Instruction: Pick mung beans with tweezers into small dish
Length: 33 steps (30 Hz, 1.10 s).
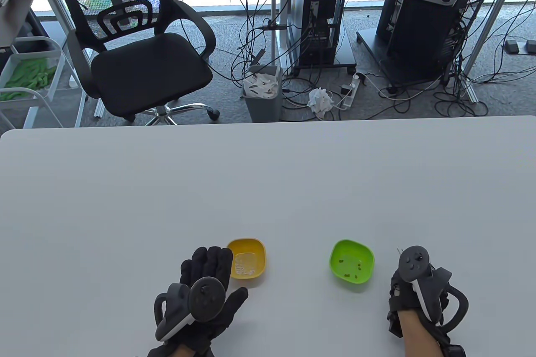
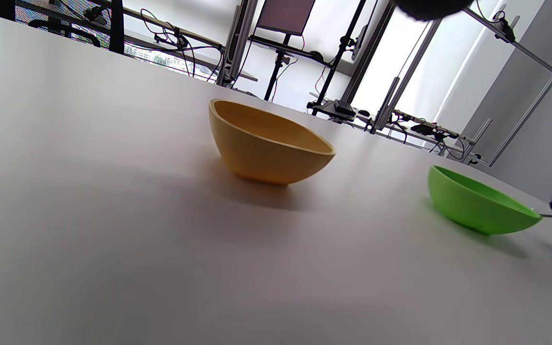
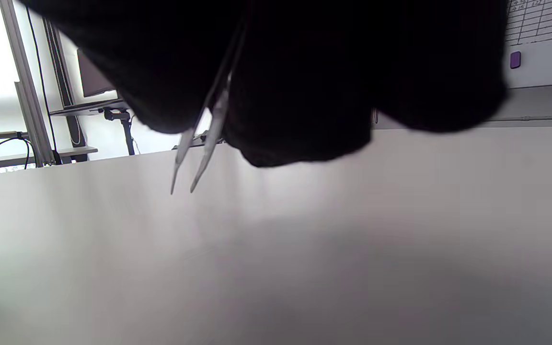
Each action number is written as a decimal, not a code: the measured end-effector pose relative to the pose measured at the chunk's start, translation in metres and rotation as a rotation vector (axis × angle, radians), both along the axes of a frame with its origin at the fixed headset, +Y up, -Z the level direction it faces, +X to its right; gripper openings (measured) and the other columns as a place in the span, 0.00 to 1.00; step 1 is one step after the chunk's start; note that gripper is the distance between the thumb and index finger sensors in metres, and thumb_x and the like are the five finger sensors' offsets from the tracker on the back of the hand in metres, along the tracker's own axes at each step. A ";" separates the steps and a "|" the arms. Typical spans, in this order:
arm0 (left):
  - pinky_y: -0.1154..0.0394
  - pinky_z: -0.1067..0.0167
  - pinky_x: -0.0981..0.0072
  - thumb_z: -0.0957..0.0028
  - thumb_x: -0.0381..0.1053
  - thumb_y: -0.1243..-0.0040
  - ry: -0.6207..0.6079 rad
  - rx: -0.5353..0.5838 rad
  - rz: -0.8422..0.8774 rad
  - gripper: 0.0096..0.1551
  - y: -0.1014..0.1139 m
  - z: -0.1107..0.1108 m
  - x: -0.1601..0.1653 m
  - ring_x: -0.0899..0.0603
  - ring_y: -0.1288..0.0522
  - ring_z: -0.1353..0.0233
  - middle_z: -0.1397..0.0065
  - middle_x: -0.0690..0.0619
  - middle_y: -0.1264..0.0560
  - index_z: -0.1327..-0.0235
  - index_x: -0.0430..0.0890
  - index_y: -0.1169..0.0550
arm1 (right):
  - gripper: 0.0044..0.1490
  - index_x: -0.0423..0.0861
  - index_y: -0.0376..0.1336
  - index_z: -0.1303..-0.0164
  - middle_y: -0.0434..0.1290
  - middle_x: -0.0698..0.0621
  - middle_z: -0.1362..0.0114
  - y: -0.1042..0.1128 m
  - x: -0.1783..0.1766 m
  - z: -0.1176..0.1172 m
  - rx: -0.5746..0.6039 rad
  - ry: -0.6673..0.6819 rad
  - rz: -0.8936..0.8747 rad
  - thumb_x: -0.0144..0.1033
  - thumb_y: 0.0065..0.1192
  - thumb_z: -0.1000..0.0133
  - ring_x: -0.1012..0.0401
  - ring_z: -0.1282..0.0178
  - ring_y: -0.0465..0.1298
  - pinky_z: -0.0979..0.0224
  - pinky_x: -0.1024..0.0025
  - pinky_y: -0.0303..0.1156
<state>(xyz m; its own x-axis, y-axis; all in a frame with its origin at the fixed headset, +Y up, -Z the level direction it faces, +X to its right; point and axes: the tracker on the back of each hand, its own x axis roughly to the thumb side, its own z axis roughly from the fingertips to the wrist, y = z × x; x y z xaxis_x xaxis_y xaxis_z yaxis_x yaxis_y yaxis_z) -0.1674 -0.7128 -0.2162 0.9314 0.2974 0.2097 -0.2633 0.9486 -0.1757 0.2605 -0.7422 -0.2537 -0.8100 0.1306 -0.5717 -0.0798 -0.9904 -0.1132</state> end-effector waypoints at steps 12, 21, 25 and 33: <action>0.67 0.24 0.40 0.45 0.71 0.55 -0.022 -0.025 -0.016 0.52 -0.003 -0.001 0.004 0.33 0.65 0.15 0.12 0.47 0.59 0.17 0.49 0.56 | 0.28 0.38 0.75 0.46 0.82 0.40 0.55 -0.020 -0.003 -0.004 -0.153 -0.013 0.063 0.46 0.71 0.46 0.58 0.68 0.82 0.58 0.58 0.82; 0.67 0.24 0.40 0.45 0.71 0.54 -0.034 0.005 0.028 0.51 0.003 0.002 0.000 0.33 0.65 0.15 0.12 0.47 0.58 0.16 0.49 0.55 | 0.37 0.36 0.69 0.34 0.77 0.34 0.40 0.048 -0.035 0.033 0.132 0.201 -0.059 0.51 0.58 0.42 0.50 0.54 0.81 0.47 0.49 0.79; 0.67 0.24 0.40 0.45 0.71 0.54 -0.027 0.022 0.021 0.51 0.006 0.004 -0.001 0.32 0.65 0.15 0.12 0.47 0.58 0.16 0.49 0.54 | 0.42 0.38 0.62 0.24 0.68 0.32 0.27 0.061 -0.061 0.056 0.195 0.446 -0.088 0.54 0.54 0.41 0.42 0.38 0.75 0.35 0.40 0.72; 0.67 0.24 0.40 0.46 0.71 0.55 -0.023 0.005 0.008 0.52 0.006 0.004 -0.001 0.32 0.65 0.15 0.12 0.47 0.58 0.16 0.49 0.54 | 0.51 0.45 0.41 0.14 0.37 0.39 0.12 0.044 -0.084 0.066 0.103 0.837 -0.066 0.60 0.45 0.41 0.37 0.16 0.40 0.22 0.29 0.43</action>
<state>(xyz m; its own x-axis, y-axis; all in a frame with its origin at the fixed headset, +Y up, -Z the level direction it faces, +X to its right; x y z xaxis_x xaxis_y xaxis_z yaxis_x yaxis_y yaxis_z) -0.1688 -0.7070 -0.2124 0.9237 0.3041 0.2328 -0.2672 0.9472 -0.1773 0.1761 -0.6982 -0.1875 -0.9497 0.2112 0.2312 -0.2350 -0.9687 -0.0802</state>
